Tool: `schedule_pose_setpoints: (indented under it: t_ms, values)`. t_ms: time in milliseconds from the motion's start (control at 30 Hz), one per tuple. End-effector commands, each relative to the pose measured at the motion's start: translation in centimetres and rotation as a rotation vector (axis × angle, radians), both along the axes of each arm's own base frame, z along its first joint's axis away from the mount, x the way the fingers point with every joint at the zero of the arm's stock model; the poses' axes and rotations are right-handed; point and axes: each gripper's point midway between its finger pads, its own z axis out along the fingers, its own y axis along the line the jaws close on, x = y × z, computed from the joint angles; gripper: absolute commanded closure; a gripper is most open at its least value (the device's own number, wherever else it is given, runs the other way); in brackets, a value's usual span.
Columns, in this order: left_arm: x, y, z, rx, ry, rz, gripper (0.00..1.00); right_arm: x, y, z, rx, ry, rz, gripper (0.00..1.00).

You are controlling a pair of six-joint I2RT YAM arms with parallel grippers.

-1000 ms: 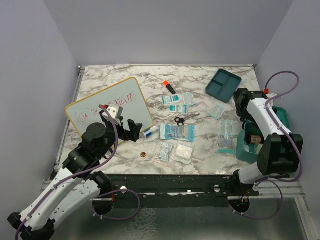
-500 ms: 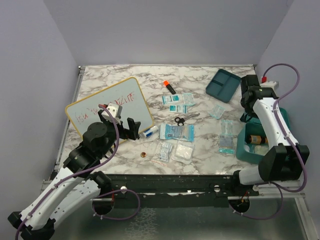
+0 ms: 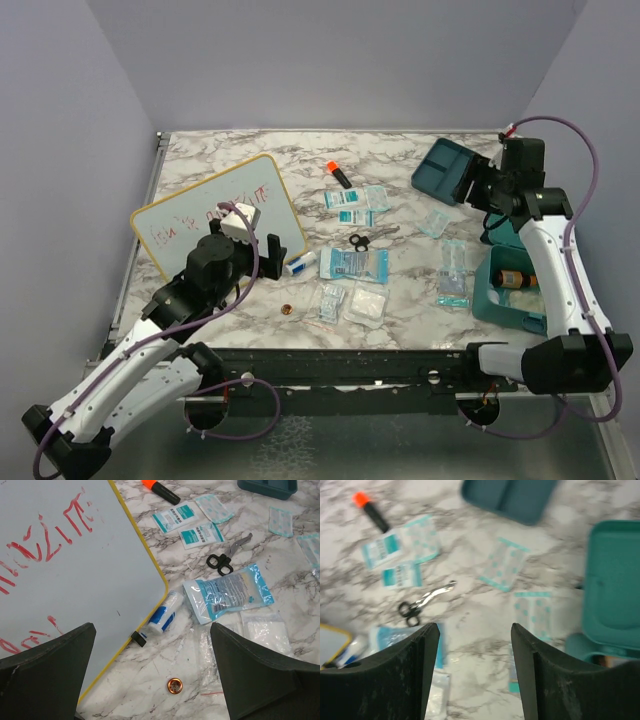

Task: Organize the medicine kit
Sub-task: Pick up the medical item at the center of the board.

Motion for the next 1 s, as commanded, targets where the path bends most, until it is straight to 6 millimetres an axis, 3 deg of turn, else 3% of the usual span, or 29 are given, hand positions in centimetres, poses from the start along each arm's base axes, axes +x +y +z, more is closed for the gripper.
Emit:
schedule_pose_setpoints:
  t_ms: [0, 200, 433, 600, 967]
  values:
    - [0.3, -0.1, 1.3, -0.001, -0.015, 0.009, 0.01, -0.7, 7.6, 1.3, 0.321, -0.147, 0.313, 0.37]
    - [1.4, 0.2, 3.2, 0.018, -0.06, 0.042, 0.01, -1.6, 9.9, -2.9, 0.412, -0.061, 0.405, 0.37]
    - [1.8, 0.4, 0.5, 0.059, -0.045, 0.055, 0.01, -1.9, 14.2, -7.9, 0.452, 0.048, 0.513, 0.38]
    - [1.7, 0.1, 0.3, 0.065, -0.039, 0.034, 0.01, -2.5, 17.2, -11.3, 0.47, 0.138, 0.566, 0.38]
    - [1.5, 0.1, 0.5, 0.054, -0.05, 0.026, 0.01, -2.6, 17.5, -16.2, 0.48, 0.114, 0.555, 0.36]
